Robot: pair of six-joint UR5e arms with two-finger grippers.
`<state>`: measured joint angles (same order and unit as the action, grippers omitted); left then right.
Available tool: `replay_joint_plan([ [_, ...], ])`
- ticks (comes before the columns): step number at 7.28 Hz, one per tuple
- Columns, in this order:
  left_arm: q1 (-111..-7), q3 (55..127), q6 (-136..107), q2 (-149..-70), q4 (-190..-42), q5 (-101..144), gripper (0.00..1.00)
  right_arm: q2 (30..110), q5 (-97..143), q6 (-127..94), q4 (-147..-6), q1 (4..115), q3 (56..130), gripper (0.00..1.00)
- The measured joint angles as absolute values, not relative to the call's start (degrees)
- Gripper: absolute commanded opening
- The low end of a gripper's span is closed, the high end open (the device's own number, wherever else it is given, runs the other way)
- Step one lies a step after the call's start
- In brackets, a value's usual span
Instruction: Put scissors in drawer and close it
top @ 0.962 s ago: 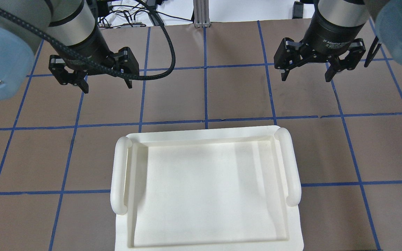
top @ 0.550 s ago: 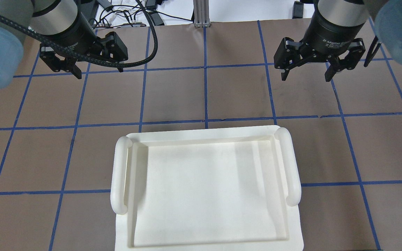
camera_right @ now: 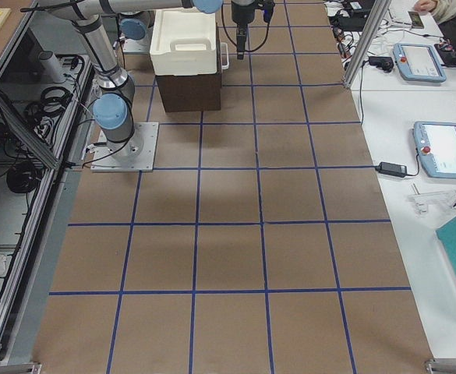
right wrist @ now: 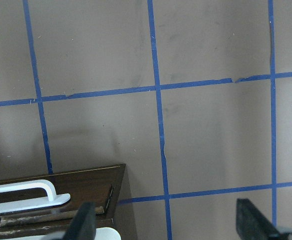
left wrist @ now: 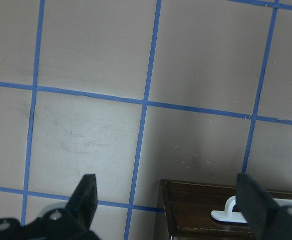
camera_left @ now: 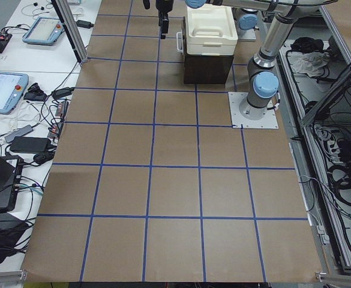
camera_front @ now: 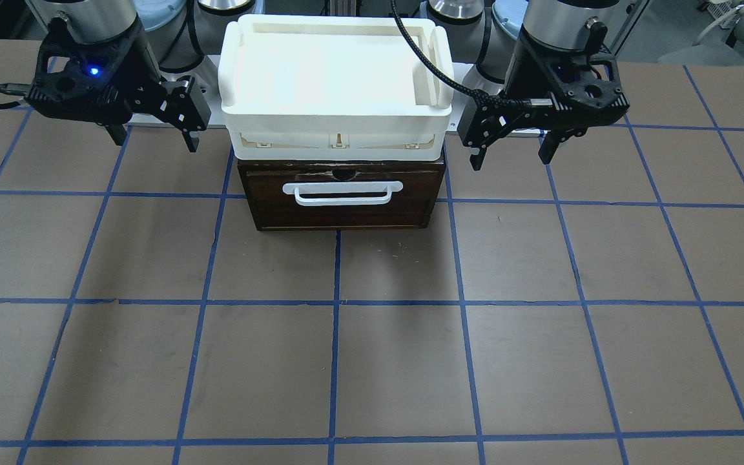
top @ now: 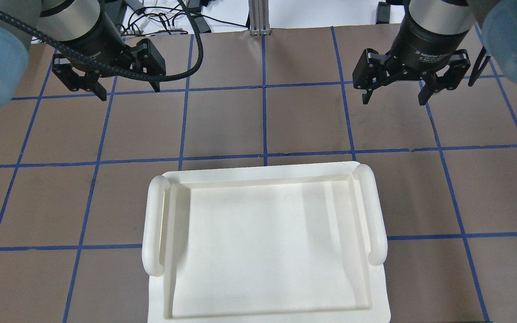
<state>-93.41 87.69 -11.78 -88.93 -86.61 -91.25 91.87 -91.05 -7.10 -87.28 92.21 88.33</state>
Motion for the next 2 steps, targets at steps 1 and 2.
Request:
replay_joint_plan([
  [1, -93.42, 87.92, -11.78, -88.69, -86.73, -91.29, 1.00, 91.86, -92.05, -6.89, -87.27, 92.22, 88.33, 1.00],
  [2, -93.42, 88.13, -11.78, -88.50, -86.79, -91.31, 1.00, 91.85, -92.60, -6.76, -87.27, 92.24, 88.33, 1.00],
])
